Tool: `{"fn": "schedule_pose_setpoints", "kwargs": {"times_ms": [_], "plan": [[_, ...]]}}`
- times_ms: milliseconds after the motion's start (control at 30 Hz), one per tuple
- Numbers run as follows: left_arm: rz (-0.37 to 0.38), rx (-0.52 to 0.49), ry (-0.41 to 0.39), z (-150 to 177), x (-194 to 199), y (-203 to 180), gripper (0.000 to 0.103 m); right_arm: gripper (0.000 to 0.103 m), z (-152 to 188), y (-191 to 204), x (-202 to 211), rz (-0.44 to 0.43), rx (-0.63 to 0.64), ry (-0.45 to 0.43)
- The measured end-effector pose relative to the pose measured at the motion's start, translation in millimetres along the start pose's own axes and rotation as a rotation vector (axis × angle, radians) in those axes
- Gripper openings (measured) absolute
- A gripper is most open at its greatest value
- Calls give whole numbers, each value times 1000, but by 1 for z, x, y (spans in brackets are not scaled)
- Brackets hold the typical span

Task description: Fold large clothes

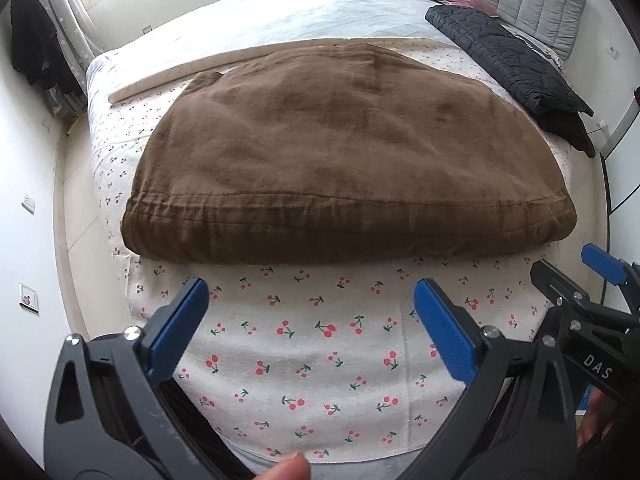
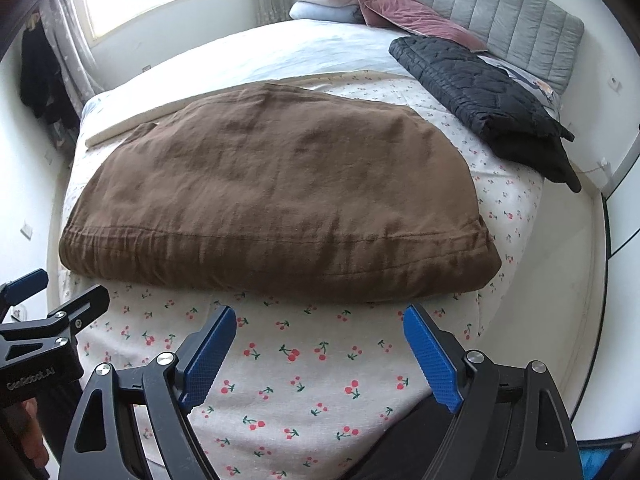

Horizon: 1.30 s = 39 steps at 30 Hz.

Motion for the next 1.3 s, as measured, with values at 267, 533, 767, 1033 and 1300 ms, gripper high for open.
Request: {"fn": "schedule_pose_setpoints", "kwargs": {"times_ms": [267, 533, 767, 1033, 1300], "plan": [[7, -3, 3, 0, 1, 0, 102, 87, 0, -2, 1, -6, -6, -1], [8, -3, 4, 1, 1, -1, 102, 87, -1, 1, 0, -7, -7, 4], [12, 0, 6, 1, 0, -2, 102, 87, 0, 3, -1, -11, -4, 8], [15, -1, 10, 1, 0, -2, 102, 87, 0, 3, -1, -10, -4, 9], [17, -4, 13, 2, -1, -2, 102, 87, 0, 3, -1, -11, -4, 9]]}}
Point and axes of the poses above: each gripper's, at about its wrist camera, not at the fingertips, and x roughly against the way its jaws point, y to its left, z to its underside, the point moved 3 cm from there along -x, roughly the way its jaws point, and after that the axes turned 8 degrees about z, right-handed, at the moved point
